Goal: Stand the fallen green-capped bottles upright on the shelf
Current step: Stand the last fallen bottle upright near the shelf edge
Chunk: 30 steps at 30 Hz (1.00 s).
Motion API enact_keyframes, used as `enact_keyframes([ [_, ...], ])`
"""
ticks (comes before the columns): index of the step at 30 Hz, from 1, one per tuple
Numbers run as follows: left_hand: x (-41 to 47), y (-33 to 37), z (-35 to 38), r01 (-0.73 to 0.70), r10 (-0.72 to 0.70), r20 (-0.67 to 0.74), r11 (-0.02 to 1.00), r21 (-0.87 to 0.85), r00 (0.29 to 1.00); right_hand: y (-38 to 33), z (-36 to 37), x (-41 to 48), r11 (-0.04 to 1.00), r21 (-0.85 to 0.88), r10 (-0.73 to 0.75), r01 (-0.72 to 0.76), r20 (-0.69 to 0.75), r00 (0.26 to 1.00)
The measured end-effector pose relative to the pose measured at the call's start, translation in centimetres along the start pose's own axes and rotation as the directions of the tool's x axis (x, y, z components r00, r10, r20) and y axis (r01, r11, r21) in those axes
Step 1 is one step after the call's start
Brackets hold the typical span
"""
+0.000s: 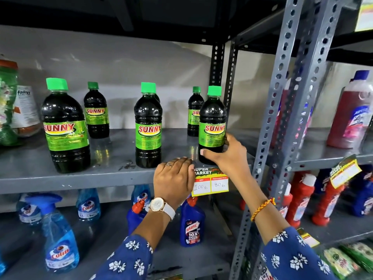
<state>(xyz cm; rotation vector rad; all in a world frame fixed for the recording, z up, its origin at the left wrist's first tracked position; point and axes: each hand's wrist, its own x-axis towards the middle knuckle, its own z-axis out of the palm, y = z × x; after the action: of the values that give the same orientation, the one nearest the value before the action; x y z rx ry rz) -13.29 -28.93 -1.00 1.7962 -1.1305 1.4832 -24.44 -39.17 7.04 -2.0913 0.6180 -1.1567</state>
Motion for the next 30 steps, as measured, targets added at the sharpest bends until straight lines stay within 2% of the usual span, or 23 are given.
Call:
enact_keyframes([
  [7,0.1,0.2,-0.3,0.02,-0.02,0.044,1.0,0.008,0.999,0.4,0.2,-0.1,0.999,-0.02,-0.037,0.037,-0.017,0.999],
  [12,-0.1,0.5,-0.6,0.058,-0.057,0.07,0.998,-0.01,0.996,1.4,0.5,-0.2,0.997,0.028,-0.069,0.069,0.004,0.998],
  [14,-0.3,0.6,-0.9,0.071,-0.067,0.093,0.997,-0.041,0.993,1.7,0.6,-0.6,0.996,0.025,-0.081,0.083,-0.048,0.996],
  [16,-0.5,0.4,-1.7,0.056,-0.046,0.078,0.989,-0.136,0.996,1.0,0.7,-1.9,0.98,-0.051,-0.198,0.191,-0.231,0.953],
  [17,-0.7,0.1,-2.4,0.045,-0.037,0.051,0.983,-0.18,0.998,0.3,1.1,-2.7,0.948,-0.081,-0.316,0.306,-0.317,0.894],
  [19,-0.9,-0.6,-4.1,0.044,-0.05,-0.022,0.975,-0.216,0.999,-1.4,2.5,-4.0,0.873,-0.033,-0.463,0.487,-0.367,0.807],
  [20,-1.0,-1.2,-5.3,0.061,-0.075,-0.061,0.978,-0.201,0.995,-2.3,3.7,-4.5,0.85,0.059,-0.477,0.524,-0.335,0.812],
  [23,-0.2,-4.0,-8.7,0.197,-0.215,-0.19,0.975,-0.107,0.958,-5.6,7.3,-5.7,0.836,0.308,-0.421,0.453,-0.167,0.891],
  [27,1.1,-10.8,-12.7,0.453,-0.449,-0.348,0.888,-0.075,0.823,-8.0,10.5,-5.7,0.913,0.303,-0.258,0.274,-0.092,0.962],
  [28,1.3,-12.6,-13.4,0.52,-0.509,-0.329,0.852,-0.063,0.795,-8.1,10.9,-5.3,0.935,0.29,-0.19,0.202,-0.069,0.979],
  [30,1.3,-15.5,-14.1,0.645,-0.639,-0.179,0.763,-0.031,0.748,-7.9,11.4,-4.6,0.96,0.27,-0.075,0.072,0.001,0.997],
])
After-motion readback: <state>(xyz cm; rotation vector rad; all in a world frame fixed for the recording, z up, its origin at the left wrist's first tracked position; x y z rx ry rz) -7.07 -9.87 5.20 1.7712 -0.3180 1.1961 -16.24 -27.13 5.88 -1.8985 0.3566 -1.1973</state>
